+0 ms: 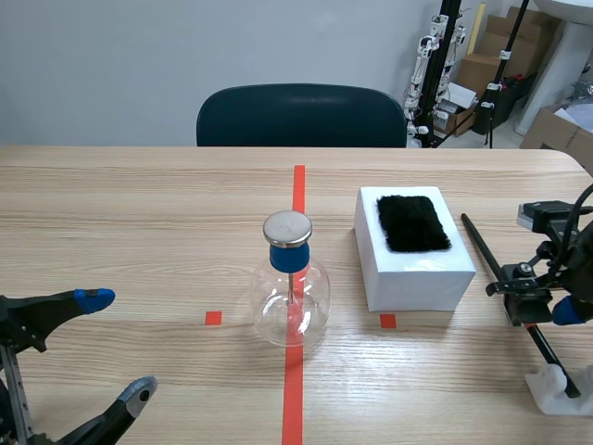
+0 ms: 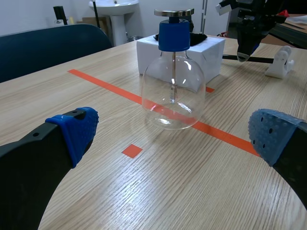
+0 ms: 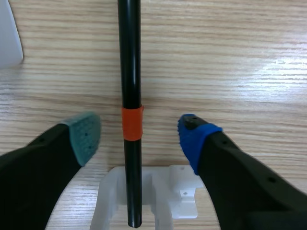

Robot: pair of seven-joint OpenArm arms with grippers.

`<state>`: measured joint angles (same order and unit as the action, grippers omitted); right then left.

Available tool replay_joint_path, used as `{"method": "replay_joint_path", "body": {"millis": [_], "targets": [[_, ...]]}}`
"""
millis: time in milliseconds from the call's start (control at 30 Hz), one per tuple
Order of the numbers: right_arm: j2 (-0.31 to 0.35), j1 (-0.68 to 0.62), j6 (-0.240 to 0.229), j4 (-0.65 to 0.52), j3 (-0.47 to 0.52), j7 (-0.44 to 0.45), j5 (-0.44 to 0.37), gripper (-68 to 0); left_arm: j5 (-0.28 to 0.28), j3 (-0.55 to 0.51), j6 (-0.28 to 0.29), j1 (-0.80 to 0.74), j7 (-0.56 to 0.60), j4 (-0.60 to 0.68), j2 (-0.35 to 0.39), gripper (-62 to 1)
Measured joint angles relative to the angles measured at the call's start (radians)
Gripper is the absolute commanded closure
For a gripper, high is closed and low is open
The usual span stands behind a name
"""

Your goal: Do the electroscope experiment. put the rod down on the box

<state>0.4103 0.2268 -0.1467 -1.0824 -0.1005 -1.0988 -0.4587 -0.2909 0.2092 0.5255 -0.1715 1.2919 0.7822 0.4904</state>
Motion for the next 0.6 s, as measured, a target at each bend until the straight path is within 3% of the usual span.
{"method": "replay_joint_path", "body": {"millis": [433, 600], "targets": [[0.000, 0.000, 0.000, 0.000, 0.000, 0.016, 0.077, -56.9, 0.000, 0.000, 0.000, 0.000, 0.000, 0.000, 0.000, -62.3], [0.001, 0.000, 0.000, 0.000, 0.000, 0.104, 0.077, -57.8, 0.000, 0.000, 0.000, 0.000, 0.000, 0.000, 0.000, -62.3]]}}
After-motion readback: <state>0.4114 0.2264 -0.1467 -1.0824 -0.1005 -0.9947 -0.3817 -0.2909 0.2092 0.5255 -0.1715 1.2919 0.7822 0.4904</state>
